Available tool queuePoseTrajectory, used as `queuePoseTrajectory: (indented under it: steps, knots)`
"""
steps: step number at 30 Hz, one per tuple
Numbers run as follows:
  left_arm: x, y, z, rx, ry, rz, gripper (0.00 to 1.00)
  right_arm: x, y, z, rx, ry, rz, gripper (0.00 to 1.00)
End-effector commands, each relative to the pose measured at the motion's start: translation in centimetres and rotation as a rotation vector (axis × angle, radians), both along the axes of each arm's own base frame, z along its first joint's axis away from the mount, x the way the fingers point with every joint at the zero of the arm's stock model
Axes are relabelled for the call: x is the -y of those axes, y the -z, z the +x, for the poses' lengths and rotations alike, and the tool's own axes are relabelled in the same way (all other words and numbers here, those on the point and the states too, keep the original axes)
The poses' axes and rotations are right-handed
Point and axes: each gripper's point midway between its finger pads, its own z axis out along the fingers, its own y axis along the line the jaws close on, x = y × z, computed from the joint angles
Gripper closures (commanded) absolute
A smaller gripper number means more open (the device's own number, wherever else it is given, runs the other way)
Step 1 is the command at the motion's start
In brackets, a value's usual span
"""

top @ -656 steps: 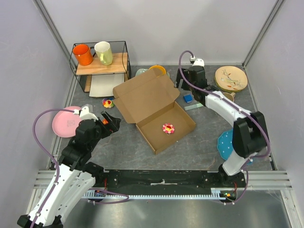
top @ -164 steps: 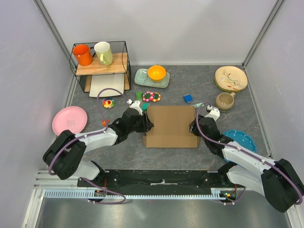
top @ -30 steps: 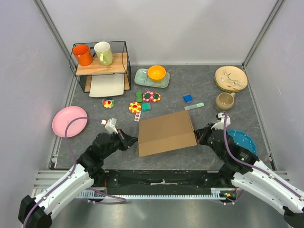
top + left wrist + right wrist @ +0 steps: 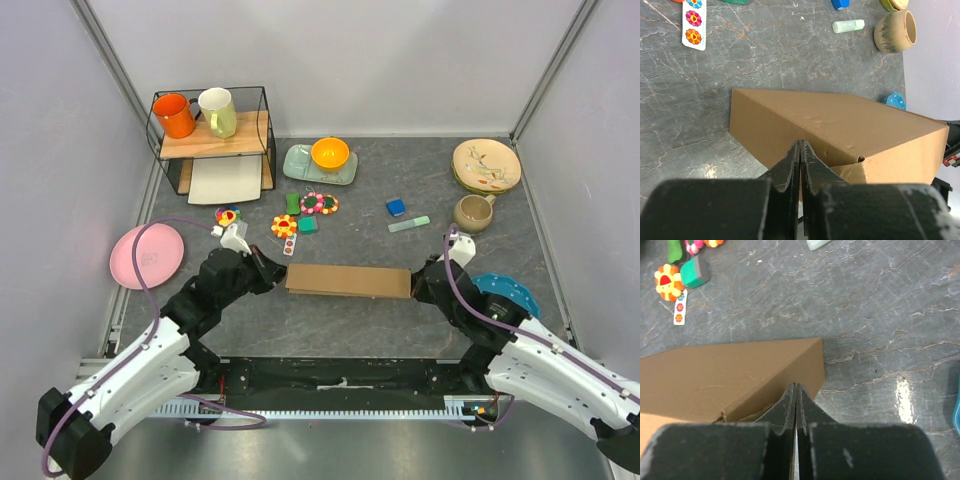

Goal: Fold the paper box

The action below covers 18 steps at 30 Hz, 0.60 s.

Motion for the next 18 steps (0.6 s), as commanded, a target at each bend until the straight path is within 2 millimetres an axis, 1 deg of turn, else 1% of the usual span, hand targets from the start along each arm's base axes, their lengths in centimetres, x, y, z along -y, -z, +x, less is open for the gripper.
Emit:
queuePoseTrajectory:
  steps: [1, 3, 4, 6, 7, 9, 10, 12, 13, 15, 17, 18]
  knots:
    - [2.7, -2.1, -0.7, 0.040, 0.127, -0.087, 0.92, -1.6, -1.5, 1.5, 0.040, 0.014, 0.049, 0.98]
    - [2.7, -2.0, -0.3, 0.041, 0.119, -0.077, 0.91, -1.5, -1.4, 2.2, 0.033, 0.027, 0.018, 0.98]
    - [2.7, -2.5, 0.1, 0.048, 0.114, -0.075, 0.91, -1.5, -1.4, 2.5, 0.029, 0.030, 0.009, 0.96]
    - [2.7, -2.0, 0.5, 0.025, 0.113, -0.040, 0.90, -1.6, -2.0, 3.2, 0.037, 0.035, -0.003, 0.93]
    - [2.7, -2.6, 1.0, 0.031, 0.107, -0.037, 0.88, -1.6, -1.9, 3.5, 0.031, 0.039, -0.020, 0.88]
    - [2.6, -2.4, 1.4, 0.021, 0.108, -0.009, 0.85, -1.4, -2.3, 4.1, 0.039, 0.044, -0.032, 0.85]
    - [2.6, -3.0, 1.7, 0.033, 0.106, -0.009, 0.85, -1.4, -2.3, 4.3, 0.037, 0.048, -0.037, 0.85]
    - [2.8, -3.1, 1.9, 0.036, 0.116, -0.009, 0.85, -1.5, -2.5, 4.8, 0.039, 0.045, -0.030, 0.85]
    - [2.8, -3.6, 2.2, 0.048, 0.117, -0.019, 0.85, -1.6, -2.6, 4.8, 0.040, 0.039, -0.029, 0.86]
    - [3.2, -3.8, 2.1, 0.041, 0.142, -0.029, 0.85, -2.1, -2.9, 4.9, 0.037, 0.025, -0.014, 0.86]
    - [3.6, -4.4, 2.1, 0.036, 0.159, -0.044, 0.85, -2.4, -3.3, 4.9, 0.037, 0.017, 0.003, 0.86]
    - [3.9, -4.6, 1.8, 0.031, 0.180, -0.057, 0.85, -2.7, -3.8, 4.8, 0.038, 0.006, 0.021, 0.85]
